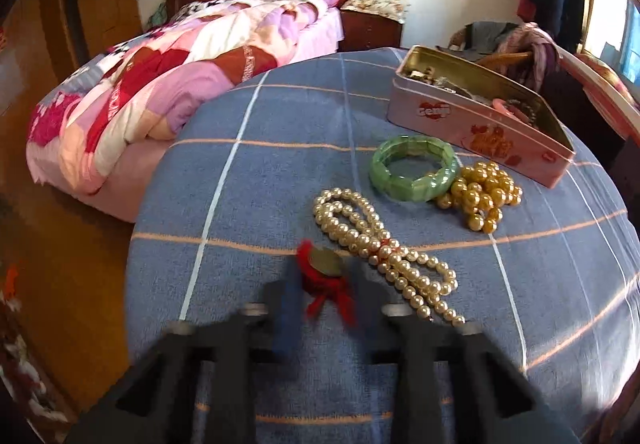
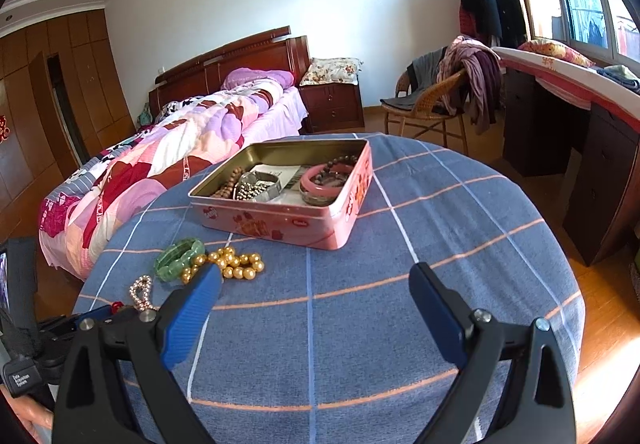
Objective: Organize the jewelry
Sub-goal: 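Lower the left tool onto the red ribbon bow and close it, then grasp and lift the cream pearl necklace with the right tool while the left tool holds the ribbon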
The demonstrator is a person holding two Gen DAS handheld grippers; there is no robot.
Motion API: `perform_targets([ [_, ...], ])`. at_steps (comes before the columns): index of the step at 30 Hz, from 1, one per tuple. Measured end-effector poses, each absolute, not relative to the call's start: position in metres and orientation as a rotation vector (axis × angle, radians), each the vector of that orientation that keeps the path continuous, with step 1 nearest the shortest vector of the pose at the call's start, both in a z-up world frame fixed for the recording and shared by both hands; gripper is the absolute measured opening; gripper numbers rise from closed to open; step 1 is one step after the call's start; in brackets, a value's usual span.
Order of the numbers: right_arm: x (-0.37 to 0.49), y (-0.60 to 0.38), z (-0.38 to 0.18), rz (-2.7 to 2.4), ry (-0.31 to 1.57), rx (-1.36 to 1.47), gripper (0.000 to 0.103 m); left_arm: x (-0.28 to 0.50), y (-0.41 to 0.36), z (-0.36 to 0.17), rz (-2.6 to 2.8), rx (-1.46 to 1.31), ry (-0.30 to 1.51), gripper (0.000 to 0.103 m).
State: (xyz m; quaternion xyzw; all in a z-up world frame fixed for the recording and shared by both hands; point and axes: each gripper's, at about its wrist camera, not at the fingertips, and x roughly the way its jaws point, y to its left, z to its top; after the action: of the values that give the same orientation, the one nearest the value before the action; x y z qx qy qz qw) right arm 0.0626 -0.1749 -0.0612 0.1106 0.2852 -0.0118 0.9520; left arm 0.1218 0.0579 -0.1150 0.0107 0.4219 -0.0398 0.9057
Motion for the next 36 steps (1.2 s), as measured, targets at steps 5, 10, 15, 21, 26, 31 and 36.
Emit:
perform_targets([
  [5, 0.064, -0.176, -0.063, -0.023, 0.595, 0.233, 0.097, 0.116, 0.066, -0.115, -0.116, 0.011, 0.850, 0.004],
  [10, 0.066, -0.178, -0.064, -0.021, 0.607, 0.242, 0.097, 0.101, 0.077, -0.097, -0.149, -0.038, 0.772, 0.004],
  [15, 0.073, -0.161, -0.063, 0.082, 0.640, 0.225, 0.086, 0.087, 0.090, -0.067, -0.155, -0.048, 0.683, 0.004],
  [21, 0.104, -0.096, -0.074, 0.338, 0.781, 0.155, 0.065, 0.082, 0.103, -0.042, -0.125, -0.043, 0.625, 0.004],
  [26, 0.132, -0.032, -0.088, 0.436, 0.879, 0.015, 0.061, 0.080, 0.112, -0.040, -0.104, -0.050, 0.622, 0.004],
  [31, 0.142, -0.002, -0.100, 0.418, 0.936, -0.116, 0.054, 0.080, 0.121, -0.042, -0.081, -0.068, 0.625, 0.004],
  [36, 0.140, -0.008, -0.101, 0.395, 0.932, -0.167, 0.019, 0.081, 0.120, -0.045, -0.087, -0.066, 0.632, 0.004],
])
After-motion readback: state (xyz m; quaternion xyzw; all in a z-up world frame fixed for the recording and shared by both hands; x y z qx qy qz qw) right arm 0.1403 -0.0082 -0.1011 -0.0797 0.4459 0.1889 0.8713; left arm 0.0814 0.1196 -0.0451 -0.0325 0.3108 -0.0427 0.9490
